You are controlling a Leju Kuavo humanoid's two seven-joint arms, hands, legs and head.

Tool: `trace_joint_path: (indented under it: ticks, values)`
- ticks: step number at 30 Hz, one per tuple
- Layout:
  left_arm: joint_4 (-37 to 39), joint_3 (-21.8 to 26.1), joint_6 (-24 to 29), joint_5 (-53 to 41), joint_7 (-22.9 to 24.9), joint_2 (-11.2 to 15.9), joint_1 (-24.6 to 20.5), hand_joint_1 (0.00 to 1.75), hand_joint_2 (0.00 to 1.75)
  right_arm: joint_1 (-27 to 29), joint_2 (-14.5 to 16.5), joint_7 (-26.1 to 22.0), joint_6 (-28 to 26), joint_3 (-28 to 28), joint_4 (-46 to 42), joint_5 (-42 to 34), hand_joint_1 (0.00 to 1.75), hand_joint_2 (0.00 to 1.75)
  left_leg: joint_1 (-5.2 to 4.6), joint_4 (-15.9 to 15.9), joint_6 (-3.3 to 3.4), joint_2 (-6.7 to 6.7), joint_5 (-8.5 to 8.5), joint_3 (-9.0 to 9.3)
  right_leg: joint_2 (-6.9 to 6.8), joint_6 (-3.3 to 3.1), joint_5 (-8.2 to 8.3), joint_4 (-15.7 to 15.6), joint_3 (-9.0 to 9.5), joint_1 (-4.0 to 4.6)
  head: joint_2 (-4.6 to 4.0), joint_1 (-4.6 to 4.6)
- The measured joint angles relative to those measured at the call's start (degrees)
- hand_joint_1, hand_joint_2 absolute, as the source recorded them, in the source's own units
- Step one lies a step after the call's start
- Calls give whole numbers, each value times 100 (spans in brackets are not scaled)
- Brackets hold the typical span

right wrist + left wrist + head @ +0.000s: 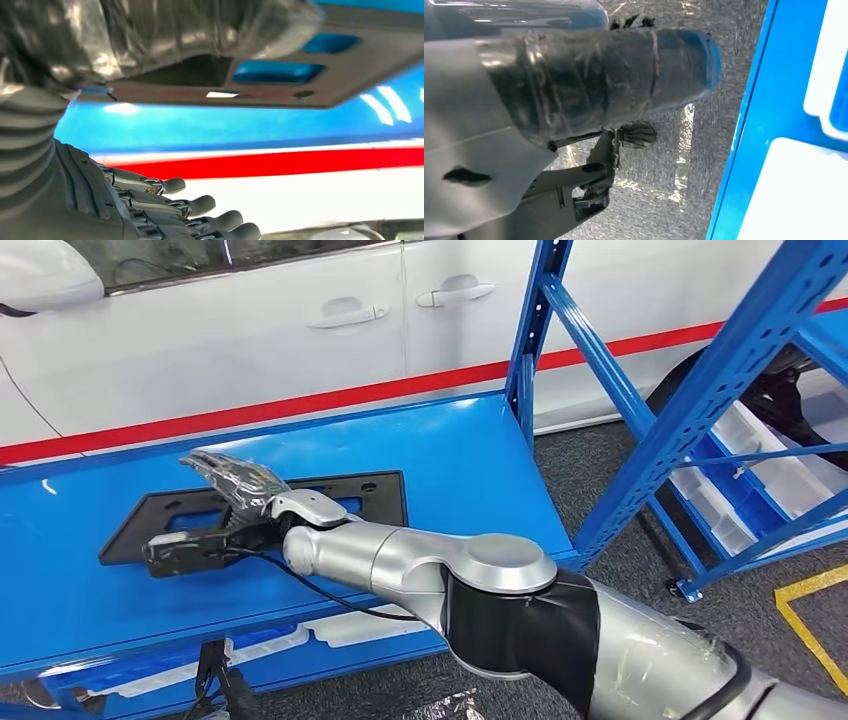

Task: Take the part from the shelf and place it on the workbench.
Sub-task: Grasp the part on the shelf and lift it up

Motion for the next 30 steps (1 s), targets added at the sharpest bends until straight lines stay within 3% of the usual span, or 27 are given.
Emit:
trace_joint_path:
  ticks: [2,4,5,7,9,11,13,15,19,21,23,24,25,26,28,30]
  values:
    - [9,-27,-1,16,15,10,-9,0,0,24,2,207,19,98,5,651,0,175,-3,-107,45,-22,18,90,4,56,-8,-47,22,0,0,-1]
    - [14,-43,-8,39,23,16,-9,0,0,51,4,348,84,167,5,1201,0,175,33,-230,80,-17,75,170,-14,98,-121,44,-3,14,0,3]
    - [15,-45,-11,52,23,16,-11,0,0,62,5,389,147,201,5,1395,0,175,51,-284,96,-9,96,205,-24,112,-255,252,-93,19,0,6]
    - [16,-48,-13,81,22,18,-8,0,0,118,3,416,316,264,4,1594,0,175,52,-293,116,-2,92,219,-36,145,-576,961,-427,13,0,9]
    - [19,-50,-14,104,21,22,8,0,0,223,-4,417,478,309,2,1669,0,175,62,-269,118,-2,73,217,-42,193,-686,1451,-685,-6,0,9]
    - [20,-55,-16,111,20,28,18,0,0,299,-6,416,588,340,-10,1716,0,175,88,-211,89,-7,38,209,-56,246,-438,1170,-566,-46,0,9]
    - [23,-60,-17,113,20,40,12,0,0,320,-1,415,667,355,-45,1756,0,175,110,-84,20,-13,-37,178,-65,289,-161,463,-203,-81,0,9]
    - [29,-66,-20,114,21,52,5,0,0,340,11,425,723,362,-86,1786,0,175,109,42,-58,-20,-96,129,-47,253,-85,117,-12,-74,0,14]
    - [35,-80,-61,116,23,69,1,0,0,406,37,612,781,389,-144,1970,0,175,127,140,-151,-15,-156,65,-32,108,-43,121,-22,-55,0,19]
    - [36,-81,-80,119,21,79,-8,0,0,412,55,799,771,398,-161,2092,0,175,145,572,-204,4,-434,-114,-37,60,-23,103,-16,-72,0,17]
    - [36,-81,-86,123,19,88,-8,0,0,434,61,998,696,400,-163,2169,0,175,153,1286,-239,9,-761,-410,-46,41,-19,101,-17,-61,0,17]
    - [36,-81,-87,125,18,92,-2,0,0,451,61,1093,625,402,-163,2203,0,175,155,1536,-243,9,-831,-514,-49,38,-19,101,-18,-53,0,17]
    - [36,-82,-90,126,18,95,3,0,0,465,61,1179,527,403,-162,2236,0,175,155,1590,-236,9,-800,-527,-50,37,-20,101,-18,-46,0,18]
    - [36,-83,-96,125,18,97,4,0,0,471,61,1264,407,404,-162,2278,0,175,154,1425,-219,9,-675,-434,-49,37,-20,102,-16,-41,0,18]
    - [36,-84,-111,120,18,98,-14,0,0,457,63,1443,144,405,-162,2365,0,175,142,697,-168,6,-357,-43,-46,40,-19,95,-9,-36,0,18]
    - [36,-85,-119,114,19,98,-36,0,0,426,62,1576,-18,404,-159,2399,0,175,102,151,-124,0,-234,242,-42,69,-3,75,-17,-29,0,18]
